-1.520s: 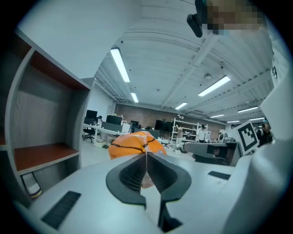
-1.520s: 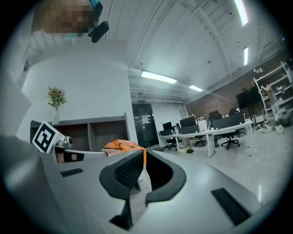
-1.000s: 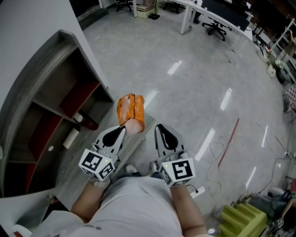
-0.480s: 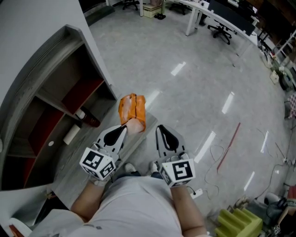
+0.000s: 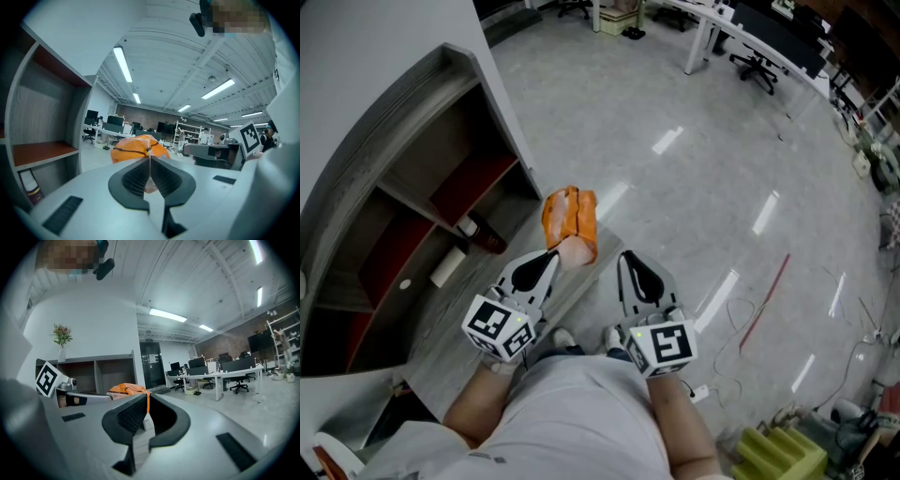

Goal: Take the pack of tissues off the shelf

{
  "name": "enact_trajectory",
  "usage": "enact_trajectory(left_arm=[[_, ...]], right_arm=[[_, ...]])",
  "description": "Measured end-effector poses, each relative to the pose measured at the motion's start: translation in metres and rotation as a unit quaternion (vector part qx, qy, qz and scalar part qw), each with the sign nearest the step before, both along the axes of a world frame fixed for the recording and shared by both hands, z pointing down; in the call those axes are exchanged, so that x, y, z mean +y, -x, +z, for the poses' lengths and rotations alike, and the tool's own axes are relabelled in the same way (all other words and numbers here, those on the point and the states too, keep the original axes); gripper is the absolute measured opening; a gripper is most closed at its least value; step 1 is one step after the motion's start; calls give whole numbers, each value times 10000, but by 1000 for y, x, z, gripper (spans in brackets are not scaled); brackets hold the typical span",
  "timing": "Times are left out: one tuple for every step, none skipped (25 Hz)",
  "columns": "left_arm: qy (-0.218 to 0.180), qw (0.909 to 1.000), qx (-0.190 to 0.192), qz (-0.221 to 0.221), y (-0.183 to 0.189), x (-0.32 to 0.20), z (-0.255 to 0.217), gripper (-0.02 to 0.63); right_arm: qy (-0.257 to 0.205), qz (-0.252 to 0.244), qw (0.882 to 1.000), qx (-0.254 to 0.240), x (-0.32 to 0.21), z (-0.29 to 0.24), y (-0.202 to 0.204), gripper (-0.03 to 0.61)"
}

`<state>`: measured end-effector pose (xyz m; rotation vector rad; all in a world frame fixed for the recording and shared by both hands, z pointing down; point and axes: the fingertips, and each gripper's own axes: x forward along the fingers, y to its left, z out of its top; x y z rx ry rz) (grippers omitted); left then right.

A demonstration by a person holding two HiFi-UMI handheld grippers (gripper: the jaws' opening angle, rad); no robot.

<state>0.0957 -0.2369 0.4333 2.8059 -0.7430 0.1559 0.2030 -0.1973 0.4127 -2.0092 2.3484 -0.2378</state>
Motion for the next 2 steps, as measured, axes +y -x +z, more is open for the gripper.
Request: enact_trajectory(left_arm=[[5,10000,4,-10,0,0,0,25],[10,10000,9,-22,1,-1,0,25]], right_arm=[[7,-6,10000,-2,0,0,1,26],[15,-12,10000,-3,-1,1,1,26]])
